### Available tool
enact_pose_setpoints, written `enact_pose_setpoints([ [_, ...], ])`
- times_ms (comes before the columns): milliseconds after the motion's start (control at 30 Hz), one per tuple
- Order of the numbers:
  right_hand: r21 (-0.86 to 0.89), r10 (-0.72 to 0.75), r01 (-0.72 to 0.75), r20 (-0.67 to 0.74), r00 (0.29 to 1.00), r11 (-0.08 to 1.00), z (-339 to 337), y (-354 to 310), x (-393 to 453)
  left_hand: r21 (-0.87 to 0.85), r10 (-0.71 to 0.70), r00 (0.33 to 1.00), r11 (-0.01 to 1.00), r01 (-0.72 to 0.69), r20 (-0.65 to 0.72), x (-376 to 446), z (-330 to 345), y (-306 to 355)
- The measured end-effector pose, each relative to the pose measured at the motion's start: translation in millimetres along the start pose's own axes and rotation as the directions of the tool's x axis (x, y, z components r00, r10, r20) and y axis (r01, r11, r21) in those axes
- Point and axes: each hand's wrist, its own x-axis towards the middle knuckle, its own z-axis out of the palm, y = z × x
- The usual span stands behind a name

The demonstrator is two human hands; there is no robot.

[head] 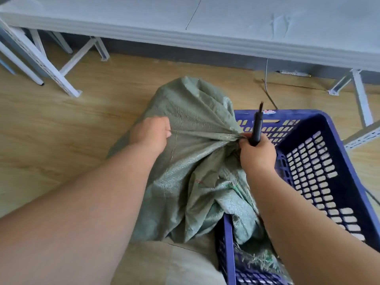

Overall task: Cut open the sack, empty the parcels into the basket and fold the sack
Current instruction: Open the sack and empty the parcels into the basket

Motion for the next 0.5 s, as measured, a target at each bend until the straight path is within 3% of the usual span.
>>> enact_pose_setpoints([
  [67, -0.122, 0.001, 0.001, 0.014, 1.0, 0.993, -5.6, -4.5, -3.5, -0.116, -0.061, 0.992, 0.992, 0.048, -0.111, -8.8, -4.3, 3.3],
  [133, -0.259, -0.113, 0.115, 0.021, 0.993, 0.959, -11.7, -16.0, -12.9, -0.212, -0.123, 0.979, 0.974, 0.087, -0.164, -20.0, -16.7, 7.9],
  [233, -0.135, -0.245, 0.266, 0.155, 0.957, 0.954, -18.7, -50.8, -43.9, -0.252, -0.101, 0.98, 0.966, 0.056, -0.17, -41.0, -43.1, 20.5],
  [300, 0.021, -0.192, 0.196, 0.316, 0.929, 0.98, -20.7, -75.5, -66.6, -0.276, -0.062, 0.982, 0.961, 0.01, -0.181, -58.3, -65.6, 32.4],
  [367, -0.013, -0.126, 0.141, 0.375, 0.918, 0.99, -27.6, -94.1, -85.2, -0.325, -0.008, 0.98, 0.944, -0.058, -0.197, -75.8, -92.5, 50.2],
  [433, -0.046, -0.044, 0.064, 0.354, 0.934, 0.997, -41.6, -107.5, -97.3, -0.395, 0.064, 0.975, 0.907, -0.145, -0.211, -89.7, -119.0, 70.0],
  [500, 0.024, 0.124, -0.136, 0.288, 0.949, 0.99, -64.5, -116.9, -102.9, -0.429, 0.158, 0.974, 0.877, -0.215, -0.164, -103.9, -141.6, 83.8],
])
